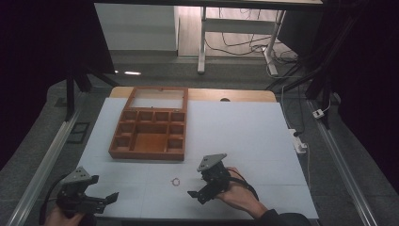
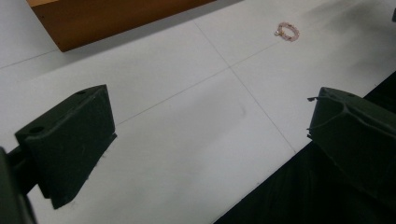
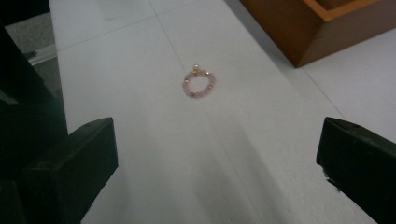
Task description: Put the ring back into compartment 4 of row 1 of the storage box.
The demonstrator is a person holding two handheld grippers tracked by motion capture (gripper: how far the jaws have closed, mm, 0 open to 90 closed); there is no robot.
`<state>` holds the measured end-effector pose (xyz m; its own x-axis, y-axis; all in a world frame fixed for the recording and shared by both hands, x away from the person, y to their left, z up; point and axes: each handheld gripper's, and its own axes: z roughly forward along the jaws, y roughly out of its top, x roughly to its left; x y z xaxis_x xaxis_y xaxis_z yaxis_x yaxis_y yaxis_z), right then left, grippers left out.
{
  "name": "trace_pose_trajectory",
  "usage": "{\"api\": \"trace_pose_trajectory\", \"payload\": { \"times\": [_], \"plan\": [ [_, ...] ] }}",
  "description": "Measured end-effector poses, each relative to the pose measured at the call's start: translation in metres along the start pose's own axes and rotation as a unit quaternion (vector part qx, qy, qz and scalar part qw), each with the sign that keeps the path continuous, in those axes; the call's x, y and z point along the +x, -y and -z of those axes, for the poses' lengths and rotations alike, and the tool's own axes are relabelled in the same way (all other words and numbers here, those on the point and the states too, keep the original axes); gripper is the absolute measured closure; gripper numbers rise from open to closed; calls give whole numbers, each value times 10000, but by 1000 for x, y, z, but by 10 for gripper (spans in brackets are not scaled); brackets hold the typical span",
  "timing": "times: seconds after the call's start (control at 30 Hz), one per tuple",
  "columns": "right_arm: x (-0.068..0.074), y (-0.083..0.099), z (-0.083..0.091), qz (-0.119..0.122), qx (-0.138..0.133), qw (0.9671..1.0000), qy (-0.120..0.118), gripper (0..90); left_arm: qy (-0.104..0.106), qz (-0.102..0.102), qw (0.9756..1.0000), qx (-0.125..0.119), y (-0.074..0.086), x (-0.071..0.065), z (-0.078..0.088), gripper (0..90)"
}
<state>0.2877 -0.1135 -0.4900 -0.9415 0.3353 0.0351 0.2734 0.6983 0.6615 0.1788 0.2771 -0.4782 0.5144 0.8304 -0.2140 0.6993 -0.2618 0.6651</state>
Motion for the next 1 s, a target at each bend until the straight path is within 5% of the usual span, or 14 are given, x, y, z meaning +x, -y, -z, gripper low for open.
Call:
{"api": "trace_pose_trajectory", "payload": {
  "times": [0.5,0.8,1.0],
  "plan": [
    [13,-19,-40,356,211,9981,-448,0,7,12,10000,-3,0,0,0,6],
    [26,-25,-62,671,335,9943,-761,0,-7,-3,10000,-4,0,0,0,6],
    [28,-25,-72,906,482,9908,-880,102,3,-34,10000,20,0,-1,0,6]
  ]
}}
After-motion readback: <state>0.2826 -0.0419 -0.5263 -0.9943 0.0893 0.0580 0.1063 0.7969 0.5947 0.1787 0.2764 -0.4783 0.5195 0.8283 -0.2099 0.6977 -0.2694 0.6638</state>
